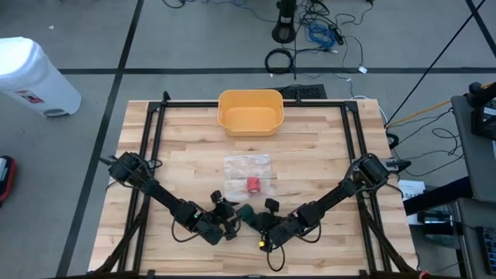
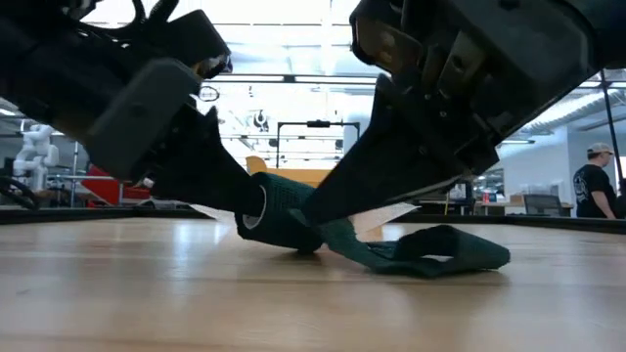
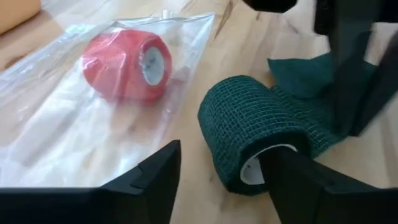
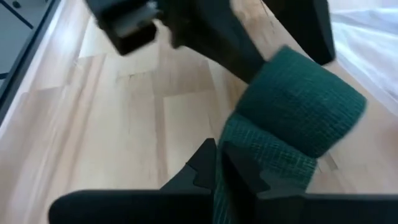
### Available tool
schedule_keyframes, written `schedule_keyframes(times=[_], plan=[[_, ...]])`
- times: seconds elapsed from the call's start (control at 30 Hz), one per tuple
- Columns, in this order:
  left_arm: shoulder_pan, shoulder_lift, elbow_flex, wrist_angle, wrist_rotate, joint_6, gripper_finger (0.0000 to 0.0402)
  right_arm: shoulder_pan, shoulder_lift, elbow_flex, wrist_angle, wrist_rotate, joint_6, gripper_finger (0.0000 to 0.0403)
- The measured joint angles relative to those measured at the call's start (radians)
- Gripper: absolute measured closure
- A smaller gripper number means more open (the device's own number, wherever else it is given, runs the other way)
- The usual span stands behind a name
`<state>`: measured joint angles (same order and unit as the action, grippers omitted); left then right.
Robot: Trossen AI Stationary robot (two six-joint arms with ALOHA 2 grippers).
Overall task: Roll bandage
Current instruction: Roll the green bandage
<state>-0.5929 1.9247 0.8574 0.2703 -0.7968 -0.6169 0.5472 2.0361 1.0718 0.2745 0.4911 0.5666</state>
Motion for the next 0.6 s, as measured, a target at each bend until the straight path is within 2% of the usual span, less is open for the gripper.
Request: schedule_keyframes(times=[0.23, 0.5, 0.6], plan=[[0.031, 0.0, 0.0, -0.009, 0.03, 0.033, 0.0246, 0.0, 0.0, 0.0, 0.006, -0.002, -0.01, 0.0388], [0.067, 0.0, 0.0, -0.008, 0.097, 0.055, 0.037, 0.0, 0.0, 0.0, 0.006, -0.003, -0.017, 0.04], [0.081, -0.001, 0.001, -0.005, 0.125, 0.057, 0.0389, 0.003, 0.0, 0.0, 0.005, -0.003, -0.028, 0.04]])
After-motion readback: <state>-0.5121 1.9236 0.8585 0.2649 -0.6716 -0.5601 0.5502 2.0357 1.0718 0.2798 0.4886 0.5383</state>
